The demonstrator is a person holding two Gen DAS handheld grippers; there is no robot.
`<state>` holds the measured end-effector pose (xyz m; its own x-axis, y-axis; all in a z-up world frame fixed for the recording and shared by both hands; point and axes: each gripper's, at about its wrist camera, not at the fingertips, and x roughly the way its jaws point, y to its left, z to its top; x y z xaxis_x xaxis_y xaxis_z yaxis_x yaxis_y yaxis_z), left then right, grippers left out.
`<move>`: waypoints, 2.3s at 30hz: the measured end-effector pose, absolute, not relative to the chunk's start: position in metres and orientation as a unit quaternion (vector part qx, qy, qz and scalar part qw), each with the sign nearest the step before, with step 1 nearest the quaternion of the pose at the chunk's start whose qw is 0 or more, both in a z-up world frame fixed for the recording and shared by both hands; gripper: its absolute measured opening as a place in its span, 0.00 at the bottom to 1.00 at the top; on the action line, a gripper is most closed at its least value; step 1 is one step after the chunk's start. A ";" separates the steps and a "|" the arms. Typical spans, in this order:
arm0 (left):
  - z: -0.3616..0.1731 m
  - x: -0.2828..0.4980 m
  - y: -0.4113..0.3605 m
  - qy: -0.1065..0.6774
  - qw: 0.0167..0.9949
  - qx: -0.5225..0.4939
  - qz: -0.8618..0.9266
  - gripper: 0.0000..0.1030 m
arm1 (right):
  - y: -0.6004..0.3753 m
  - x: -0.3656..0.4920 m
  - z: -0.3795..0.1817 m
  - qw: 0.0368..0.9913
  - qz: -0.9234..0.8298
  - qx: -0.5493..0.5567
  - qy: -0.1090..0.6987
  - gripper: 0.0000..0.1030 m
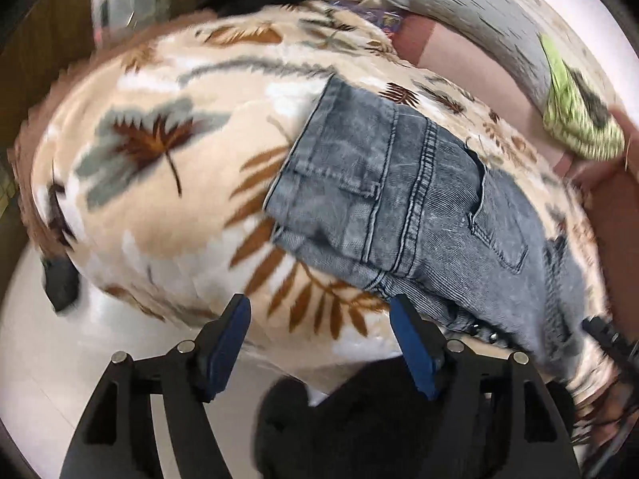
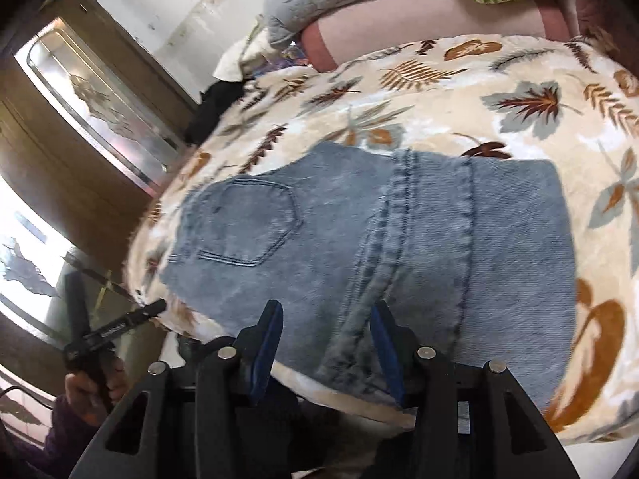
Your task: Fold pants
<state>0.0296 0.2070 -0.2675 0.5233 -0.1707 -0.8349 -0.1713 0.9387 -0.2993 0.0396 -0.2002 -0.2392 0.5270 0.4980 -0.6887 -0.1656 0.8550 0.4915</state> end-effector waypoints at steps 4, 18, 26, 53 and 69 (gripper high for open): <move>-0.272 0.033 0.215 0.491 0.838 -0.237 -0.011 0.71 | -0.188 0.031 -0.244 0.878 0.193 0.166 0.405 0.47; -0.288 0.085 0.238 0.500 0.788 -0.359 -0.007 0.70 | -0.195 0.020 -0.257 0.897 0.185 0.154 0.370 0.47; -0.282 0.095 0.233 0.489 0.806 -0.332 -0.005 0.27 | -0.203 0.023 -0.263 0.890 0.187 0.177 0.377 0.47; -0.122 0.048 -0.034 0.383 0.897 0.024 -0.220 0.14 | -0.301 0.030 -0.258 0.856 0.169 0.358 0.333 0.47; -0.181 0.032 -0.149 0.486 0.798 0.052 -0.353 0.31 | -0.409 0.001 -0.295 0.831 0.025 0.425 0.358 0.47</move>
<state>0.0320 -0.1494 -0.1811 0.2783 -0.5122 -0.8125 0.6133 0.7458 -0.2601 0.0014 -0.4090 -0.2945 0.7427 0.3456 -0.5735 0.2624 0.6377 0.7242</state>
